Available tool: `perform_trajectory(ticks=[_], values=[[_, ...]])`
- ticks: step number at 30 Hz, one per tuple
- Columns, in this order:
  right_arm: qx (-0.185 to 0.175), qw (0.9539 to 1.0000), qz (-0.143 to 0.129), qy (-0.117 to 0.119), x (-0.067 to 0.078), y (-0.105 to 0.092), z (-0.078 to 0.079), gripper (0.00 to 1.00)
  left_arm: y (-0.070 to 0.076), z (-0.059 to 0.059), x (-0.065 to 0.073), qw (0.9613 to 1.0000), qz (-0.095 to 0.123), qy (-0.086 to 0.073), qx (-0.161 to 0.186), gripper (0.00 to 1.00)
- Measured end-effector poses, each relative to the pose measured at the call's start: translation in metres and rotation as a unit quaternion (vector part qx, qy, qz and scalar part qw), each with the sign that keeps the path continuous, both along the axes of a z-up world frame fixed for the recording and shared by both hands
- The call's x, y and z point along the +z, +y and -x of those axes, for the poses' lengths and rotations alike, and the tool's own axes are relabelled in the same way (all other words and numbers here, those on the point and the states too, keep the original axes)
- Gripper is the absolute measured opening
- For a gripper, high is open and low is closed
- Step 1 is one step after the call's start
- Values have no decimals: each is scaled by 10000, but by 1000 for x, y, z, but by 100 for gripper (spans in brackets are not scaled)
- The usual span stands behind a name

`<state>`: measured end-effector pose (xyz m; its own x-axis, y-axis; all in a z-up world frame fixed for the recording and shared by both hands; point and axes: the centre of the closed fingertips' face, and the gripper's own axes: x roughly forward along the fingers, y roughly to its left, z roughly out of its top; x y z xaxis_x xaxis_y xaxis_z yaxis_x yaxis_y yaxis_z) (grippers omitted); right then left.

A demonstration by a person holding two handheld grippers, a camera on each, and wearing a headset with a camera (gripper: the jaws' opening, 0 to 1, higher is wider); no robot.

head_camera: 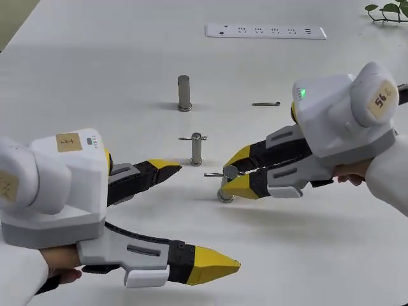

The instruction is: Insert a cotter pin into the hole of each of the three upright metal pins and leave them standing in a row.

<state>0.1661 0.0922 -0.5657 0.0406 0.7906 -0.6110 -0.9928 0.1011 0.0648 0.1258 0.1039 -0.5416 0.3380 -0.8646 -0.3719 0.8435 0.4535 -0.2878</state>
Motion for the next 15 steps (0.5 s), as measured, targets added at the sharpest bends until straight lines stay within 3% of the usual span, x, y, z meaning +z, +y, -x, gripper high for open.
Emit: perform_trajectory(ticks=[3,8,11,15], values=[[3,10000,-24,27,0,0,1,11,3,-1,8,9996,162,-7,228,95],[50,9999,-61,64,0,1,3,10,4,0,11,9992,233,1,315,94],[197,9997,3,-149,1,0,4,9,6,1,9,9992,196,15,348,94],[121,9997,89,-185,1,1,3,8,8,0,10,9991,188,6,382,94]])
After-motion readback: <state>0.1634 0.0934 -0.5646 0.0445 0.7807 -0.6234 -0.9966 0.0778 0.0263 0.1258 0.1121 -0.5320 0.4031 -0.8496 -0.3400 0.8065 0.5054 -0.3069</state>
